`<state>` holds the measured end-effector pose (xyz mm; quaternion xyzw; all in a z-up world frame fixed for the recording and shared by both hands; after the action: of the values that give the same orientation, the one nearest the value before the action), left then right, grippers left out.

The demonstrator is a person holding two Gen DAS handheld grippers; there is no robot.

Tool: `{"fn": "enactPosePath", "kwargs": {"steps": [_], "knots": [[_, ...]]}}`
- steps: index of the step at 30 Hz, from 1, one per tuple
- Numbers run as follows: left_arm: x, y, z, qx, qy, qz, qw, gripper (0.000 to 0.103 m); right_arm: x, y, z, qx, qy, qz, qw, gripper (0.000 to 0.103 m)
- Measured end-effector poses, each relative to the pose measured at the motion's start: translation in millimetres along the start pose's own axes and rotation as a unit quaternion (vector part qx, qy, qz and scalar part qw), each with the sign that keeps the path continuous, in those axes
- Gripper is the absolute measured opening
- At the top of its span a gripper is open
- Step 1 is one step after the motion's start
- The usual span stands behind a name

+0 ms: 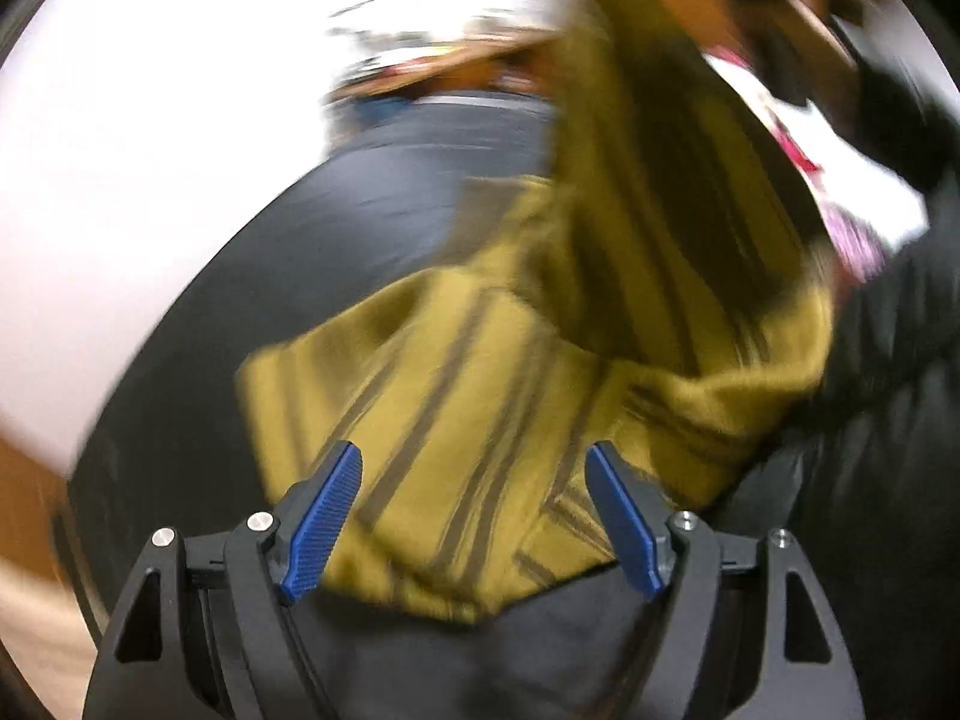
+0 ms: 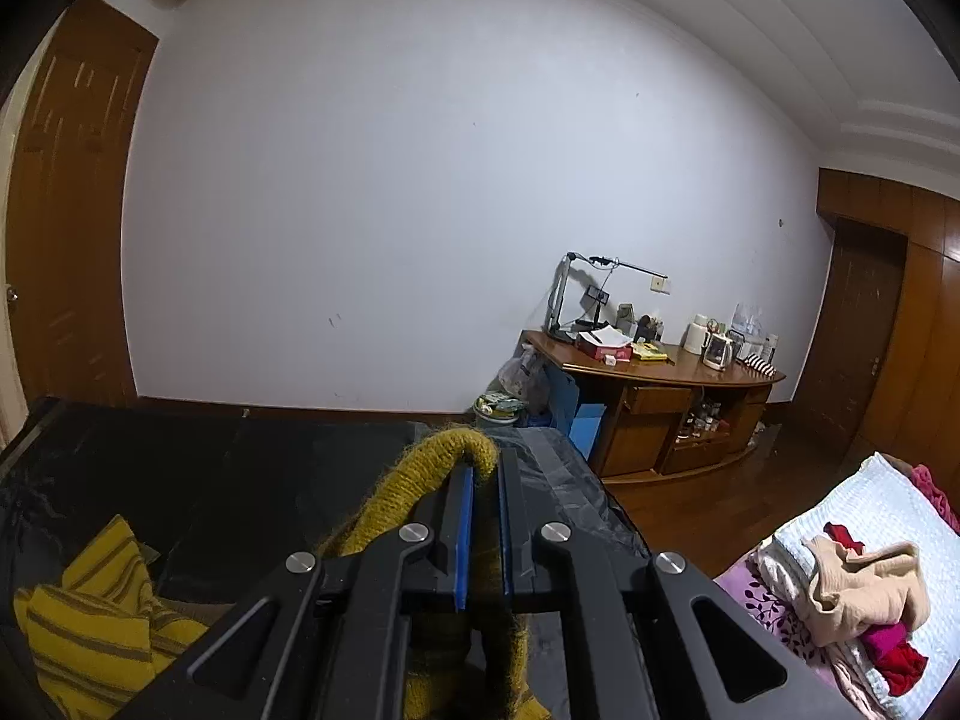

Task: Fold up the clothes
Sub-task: 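Hold the sweater up with the right tool while the left tool shakes it out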

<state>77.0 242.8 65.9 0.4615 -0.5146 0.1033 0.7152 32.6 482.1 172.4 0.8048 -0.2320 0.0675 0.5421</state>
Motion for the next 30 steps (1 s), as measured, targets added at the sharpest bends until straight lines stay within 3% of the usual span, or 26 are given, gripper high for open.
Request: {"fn": "enactPosePath", "kwargs": {"steps": [2, 7, 10, 15, 23, 30], "knots": [[-15.3, 3.7, -17.6, -0.061, -0.028, 0.008, 0.9977, 0.080, -6.1, 1.0, -0.1, 0.003, -0.001, 0.004, 1.000, 0.008], [-43.0, 21.8, -51.1, -0.127, -0.116, 0.025, 0.9848, 0.080, -26.0, 13.1, 2.0, 0.006, 0.002, 0.008, 1.000, 0.008], [-48.8, 31.0, -63.4, -0.152, -0.149, 0.029, 0.9766, 0.080, -44.7, 29.6, 5.4, 0.011, 0.004, 0.003, 1.000, 0.008], [-51.6, 42.3, -91.9, -0.198, -0.218, 0.033, 0.9550, 0.080, -92.7, 50.1, 22.9, 0.018, 0.018, 0.018, 1.000, 0.008], [-77.3, 52.1, -135.3, -0.231, -0.259, 0.053, 0.9363, 0.080, -148.2, 49.9, 51.7, 0.054, 0.040, 0.047, 0.997, 0.008], [-136.2, 43.8, -150.5, -0.236, -0.231, 0.115, 0.9368, 0.080, -138.5, 40.0, 37.8, 0.045, 0.043, 0.043, 0.997, 0.008]]}}
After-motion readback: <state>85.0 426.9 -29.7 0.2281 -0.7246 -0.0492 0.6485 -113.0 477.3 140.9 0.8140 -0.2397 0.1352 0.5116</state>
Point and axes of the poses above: each gripper's, at about its wrist camera, not at the fingertips, and x roughly against the way its jaws point, z to its left, y to its top, the point moved 9 cm from there along -x, roughly the way its jaws point, and after that the axes turned 14 degrees about x, right-handed, at the moved point
